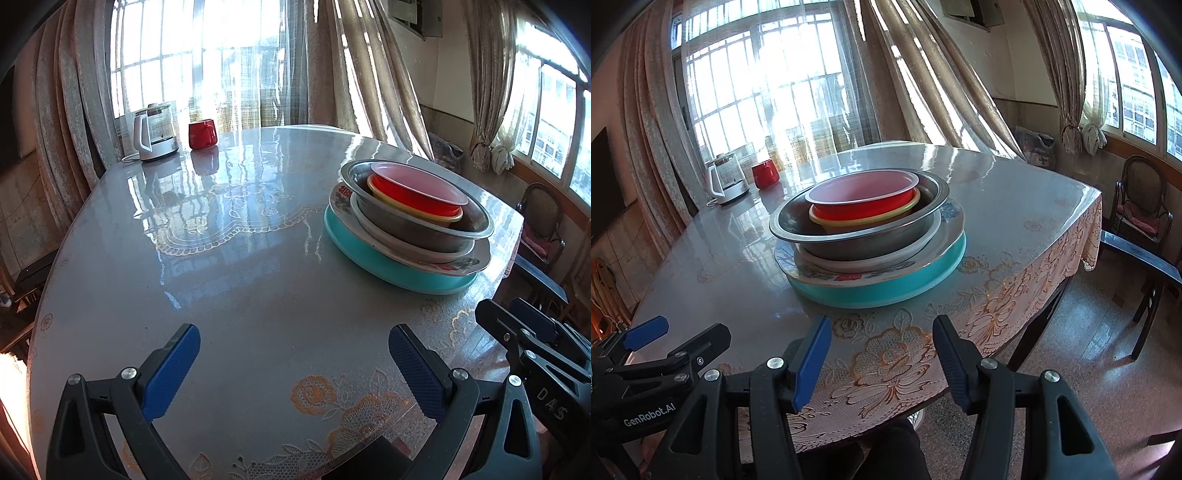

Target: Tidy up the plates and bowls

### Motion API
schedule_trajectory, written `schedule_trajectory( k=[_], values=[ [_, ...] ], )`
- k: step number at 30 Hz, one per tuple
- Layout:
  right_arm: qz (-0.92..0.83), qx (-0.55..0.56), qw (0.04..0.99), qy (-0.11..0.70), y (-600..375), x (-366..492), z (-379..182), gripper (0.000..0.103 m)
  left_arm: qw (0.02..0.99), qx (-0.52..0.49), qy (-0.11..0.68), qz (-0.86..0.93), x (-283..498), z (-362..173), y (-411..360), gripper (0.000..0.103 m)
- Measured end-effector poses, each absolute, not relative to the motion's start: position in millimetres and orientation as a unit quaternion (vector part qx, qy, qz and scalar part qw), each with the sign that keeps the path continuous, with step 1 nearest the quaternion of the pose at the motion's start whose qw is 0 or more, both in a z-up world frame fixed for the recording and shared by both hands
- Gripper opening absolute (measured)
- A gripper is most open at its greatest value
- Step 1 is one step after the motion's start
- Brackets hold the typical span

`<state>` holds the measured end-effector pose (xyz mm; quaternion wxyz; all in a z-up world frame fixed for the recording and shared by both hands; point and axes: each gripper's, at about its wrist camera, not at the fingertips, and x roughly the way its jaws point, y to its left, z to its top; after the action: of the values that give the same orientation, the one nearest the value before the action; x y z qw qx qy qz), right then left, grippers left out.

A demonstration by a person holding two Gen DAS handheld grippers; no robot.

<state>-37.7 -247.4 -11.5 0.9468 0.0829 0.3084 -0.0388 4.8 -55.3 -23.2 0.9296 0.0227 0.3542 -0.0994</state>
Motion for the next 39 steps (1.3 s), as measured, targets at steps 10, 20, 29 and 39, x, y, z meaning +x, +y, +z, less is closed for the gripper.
schedule_trajectory(
  k=[10, 20, 29, 39],
  values=[
    [-0.041, 0.084, 0.946, 0.309, -248.1, -39.4, -11.6, 0.058, 0.938, 0.02, 0.333, -0.096, 1.0, -18.5, -54.3, 0.103],
    [-0.044, 0.084, 0.946, 0.311, -248.3, -40.2, -12.5, 0.058, 0.938, 0.021, 0.336, -0.084, -0.5, -19.6, -54.7, 0.103],
    [-0.043, 0.085, 0.945, 0.313, -247.6, -39.6, -13.5, 0.058, 0.937, 0.021, 0.337, -0.087, -0.7, -19.5, -55.1, 0.103],
    [-0.043, 0.088, 0.944, 0.316, -249.7, -38.9, -15.9, 0.058, 0.939, 0.036, 0.327, -0.104, -7.2, -16.8, -64.0, 0.103]
  ],
)
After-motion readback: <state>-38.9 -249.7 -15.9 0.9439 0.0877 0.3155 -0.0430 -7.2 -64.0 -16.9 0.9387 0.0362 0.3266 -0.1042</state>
